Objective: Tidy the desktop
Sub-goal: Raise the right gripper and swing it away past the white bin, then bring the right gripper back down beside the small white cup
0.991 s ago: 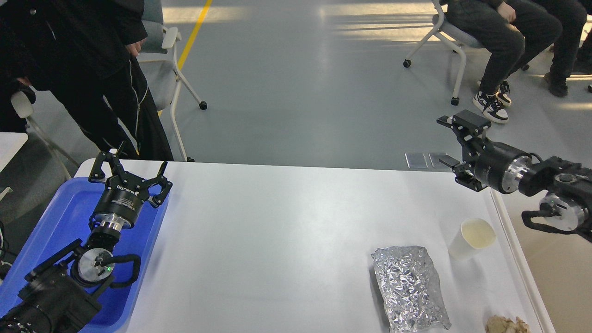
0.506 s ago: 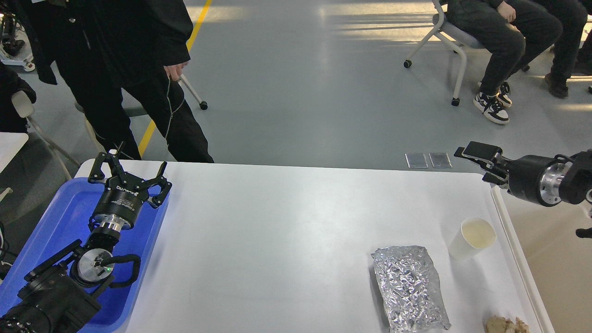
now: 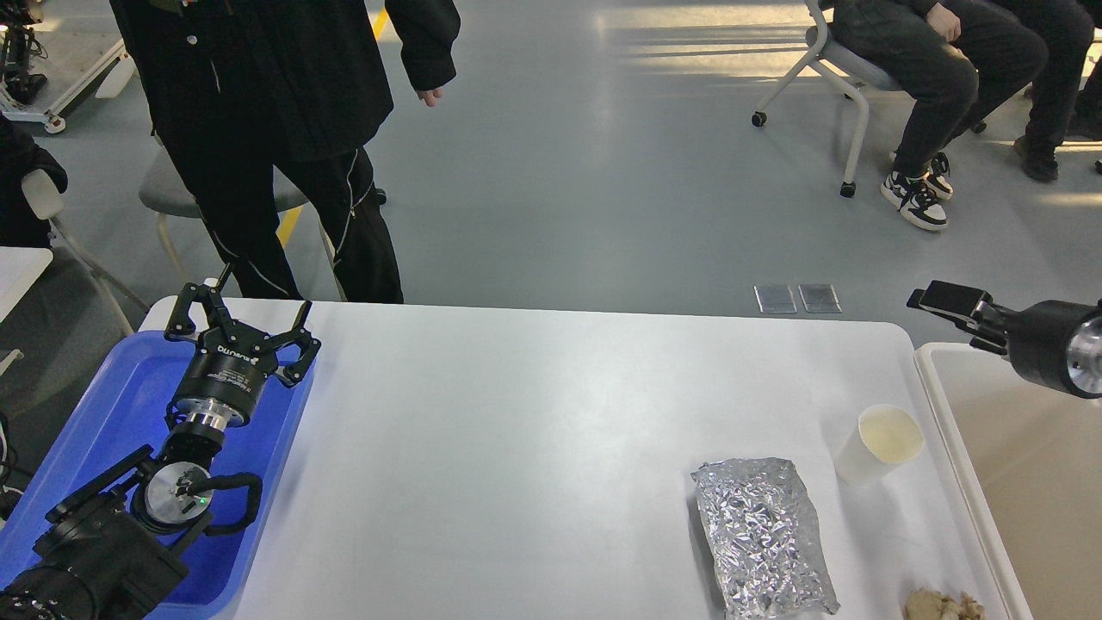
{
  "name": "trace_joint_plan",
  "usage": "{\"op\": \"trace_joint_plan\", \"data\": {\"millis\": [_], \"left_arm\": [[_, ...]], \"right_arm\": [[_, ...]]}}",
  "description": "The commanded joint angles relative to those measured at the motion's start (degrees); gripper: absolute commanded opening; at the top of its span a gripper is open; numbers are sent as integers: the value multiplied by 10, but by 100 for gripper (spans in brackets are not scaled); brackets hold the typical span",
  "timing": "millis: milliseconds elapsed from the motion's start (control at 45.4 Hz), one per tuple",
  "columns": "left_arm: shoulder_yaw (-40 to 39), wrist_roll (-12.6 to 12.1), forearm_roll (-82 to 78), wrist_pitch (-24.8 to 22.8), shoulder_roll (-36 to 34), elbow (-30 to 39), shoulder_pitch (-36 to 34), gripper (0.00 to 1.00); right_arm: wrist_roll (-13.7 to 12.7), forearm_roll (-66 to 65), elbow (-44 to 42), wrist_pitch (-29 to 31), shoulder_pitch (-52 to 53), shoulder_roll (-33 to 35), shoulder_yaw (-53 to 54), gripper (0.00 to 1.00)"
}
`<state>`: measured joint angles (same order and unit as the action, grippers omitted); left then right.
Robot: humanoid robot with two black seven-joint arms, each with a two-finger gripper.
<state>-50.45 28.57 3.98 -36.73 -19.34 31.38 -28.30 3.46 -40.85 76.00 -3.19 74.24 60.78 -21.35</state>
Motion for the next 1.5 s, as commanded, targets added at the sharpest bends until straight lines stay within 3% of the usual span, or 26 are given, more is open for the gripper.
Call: {"op": "trace_joint_plan", "data": {"millis": [0, 132, 330, 528, 858, 1035, 1475], "left_arm": [[0, 0, 0, 0, 0, 0, 0, 100], [0, 0, 0, 0, 0, 0, 0, 100], [0, 0, 0, 0, 0, 0, 0, 100], [1, 0, 0, -1, 0, 0, -1, 100], [1, 0, 0, -1, 0, 0, -1, 100], [1, 0, 0, -1, 0, 0, -1, 100], [1, 0, -1, -1, 0, 0, -1, 100]], "right_arm": [[0, -166, -7, 1, -20, 14, -18, 100], [0, -252, -9, 2, -48, 18, -18, 100], [1, -259, -20, -6, -96, 10, -9, 100], [1, -253, -51, -80, -152, -21, 18, 100], [1, -229, -80, -103, -189, -51, 22, 100], [1, -214, -88, -176, -252, -95, 49, 100], [1, -210, -150, -183, -281, -131, 66, 100]]}}
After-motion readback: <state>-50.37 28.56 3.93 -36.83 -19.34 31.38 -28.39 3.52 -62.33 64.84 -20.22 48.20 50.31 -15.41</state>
